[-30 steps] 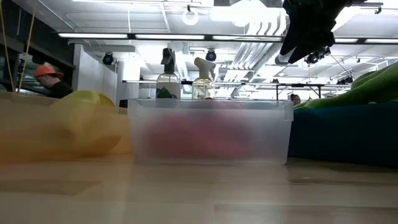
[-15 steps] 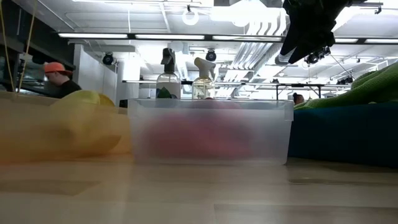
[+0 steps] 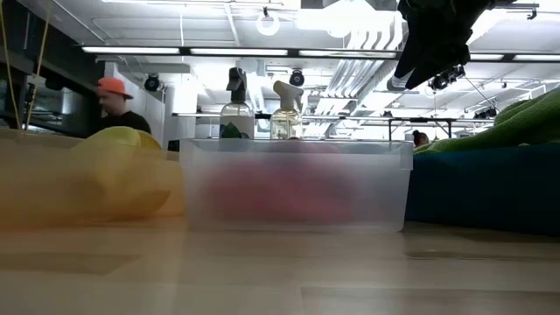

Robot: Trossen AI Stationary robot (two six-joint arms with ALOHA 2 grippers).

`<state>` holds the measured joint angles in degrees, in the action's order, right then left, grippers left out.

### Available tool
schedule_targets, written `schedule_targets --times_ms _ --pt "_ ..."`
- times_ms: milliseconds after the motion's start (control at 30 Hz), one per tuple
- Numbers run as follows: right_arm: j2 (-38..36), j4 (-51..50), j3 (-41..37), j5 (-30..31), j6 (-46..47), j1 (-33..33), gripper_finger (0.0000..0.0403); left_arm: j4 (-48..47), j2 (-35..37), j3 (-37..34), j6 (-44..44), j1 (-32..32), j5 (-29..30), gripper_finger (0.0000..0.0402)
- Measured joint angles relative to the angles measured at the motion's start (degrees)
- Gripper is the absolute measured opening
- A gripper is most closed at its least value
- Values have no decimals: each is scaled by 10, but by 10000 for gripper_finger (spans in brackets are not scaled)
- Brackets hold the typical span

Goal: Sort microfiber towel by color & place in baskets
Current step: Put the bottom yellow microfiber towel into the orange bin

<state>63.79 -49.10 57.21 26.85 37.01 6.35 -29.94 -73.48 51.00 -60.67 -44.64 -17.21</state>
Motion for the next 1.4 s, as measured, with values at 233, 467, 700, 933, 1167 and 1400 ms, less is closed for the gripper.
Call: schedule_targets --times_ms 233,467,700,933,1167,1400 --pt "0 0 0 1 0 0 252 -1 163 1 86 170 55 1" --pt "0 0 0 1 1 0 252 -73 206 1 228 309 92 0" --pt "0 0 0 9 16 0 252 -233 204 1 291 342 140 0" --pt "0 0 0 32 38 0 252 -314 193 1 267 355 346 0" --pt "0 -2 0 53 65 0 252 -372 141 1 285 406 318 0" --pt "0 -19 0 53 73 0 252 -384 73 1 305 416 266 0"
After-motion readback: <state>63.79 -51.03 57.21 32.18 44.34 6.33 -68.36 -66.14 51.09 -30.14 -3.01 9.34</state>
